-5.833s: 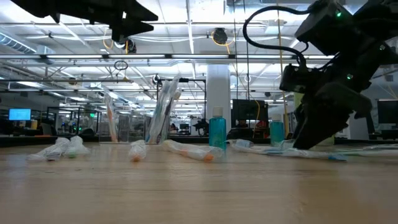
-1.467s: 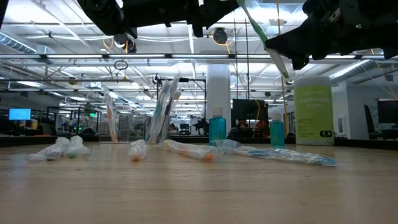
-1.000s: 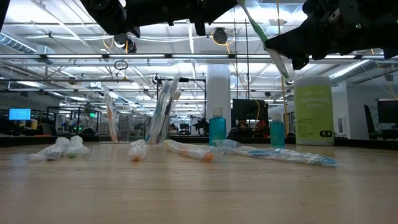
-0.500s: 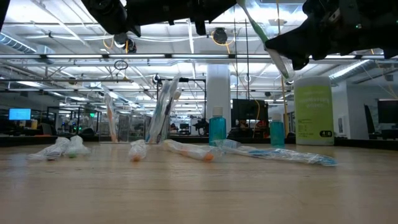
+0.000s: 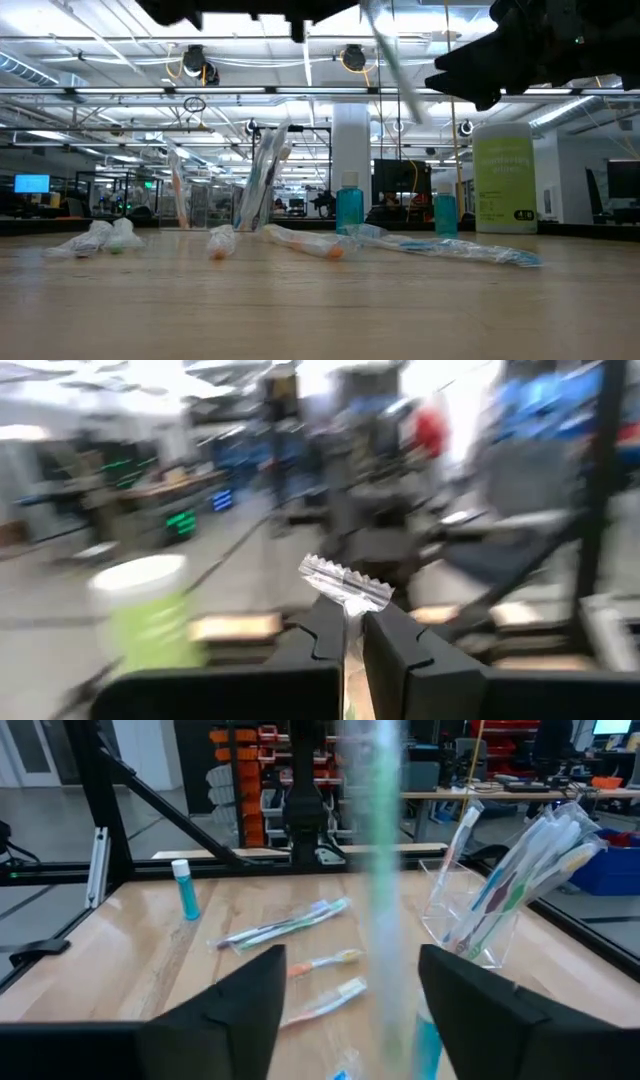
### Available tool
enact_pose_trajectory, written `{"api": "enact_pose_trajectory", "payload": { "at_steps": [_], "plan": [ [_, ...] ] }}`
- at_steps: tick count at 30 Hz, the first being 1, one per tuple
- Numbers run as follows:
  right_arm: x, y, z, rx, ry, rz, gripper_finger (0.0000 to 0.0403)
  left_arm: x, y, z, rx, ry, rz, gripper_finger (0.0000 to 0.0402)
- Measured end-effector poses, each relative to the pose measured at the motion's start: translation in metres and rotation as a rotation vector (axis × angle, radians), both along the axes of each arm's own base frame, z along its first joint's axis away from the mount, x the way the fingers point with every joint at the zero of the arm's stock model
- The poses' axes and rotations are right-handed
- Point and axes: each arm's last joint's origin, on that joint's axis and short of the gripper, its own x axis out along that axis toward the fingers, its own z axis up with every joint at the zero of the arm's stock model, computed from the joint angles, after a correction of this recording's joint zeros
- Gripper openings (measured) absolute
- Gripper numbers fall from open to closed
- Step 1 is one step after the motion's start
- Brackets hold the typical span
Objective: Pick & Place toothbrushing station
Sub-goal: Put the green toothbrush into the transparent organizer
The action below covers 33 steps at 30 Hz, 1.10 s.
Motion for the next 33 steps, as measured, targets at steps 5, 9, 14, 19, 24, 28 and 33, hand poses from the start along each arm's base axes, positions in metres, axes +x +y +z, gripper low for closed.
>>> {"api": "enact_pose_trajectory", "payload": {
  "at_steps": [5, 9, 14, 19, 24, 28, 33],
  "plan": [
    [-0.011, -0.002, 0.009, 0.011, -0.009, -0.001, 0.0256, -0.033, 0.003, 0.031, 0.042, 0.079, 0.245, 0.0009],
    [-0.02, -0.004, 0.013, 0.037, 0.005, -0.003, 0.026, -0.063, 0.008, 0.05, 0.05, 0.149, 0.437, 0.0007],
    [-0.025, -0.006, 0.014, 0.046, 0.023, -0.004, 0.0255, -0.102, 0.016, 0.067, 0.037, 0.198, 0.625, 0.0006],
    [-0.025, -0.006, 0.012, 0.042, 0.041, -0.005, 0.0255, -0.142, 0.029, 0.075, -0.036, 0.207, 0.768, 0.0006],
    [-0.026, -0.006, 0.011, 0.041, 0.049, -0.005, 0.0255, -0.179, 0.042, 0.065, -0.167, 0.161, 0.839, 0.0006],
    [-0.026, -0.006, 0.012, 0.042, 0.044, -0.005, 0.0254, -0.198, 0.051, 0.044, -0.243, 0.139, 0.905, 0.0006],
    [-0.026, -0.006, 0.012, 0.064, 0.042, -0.006, 0.0253, -0.214, 0.062, 0.017, -0.346, 0.167, 1.014, 0.0006]
  ]
}}
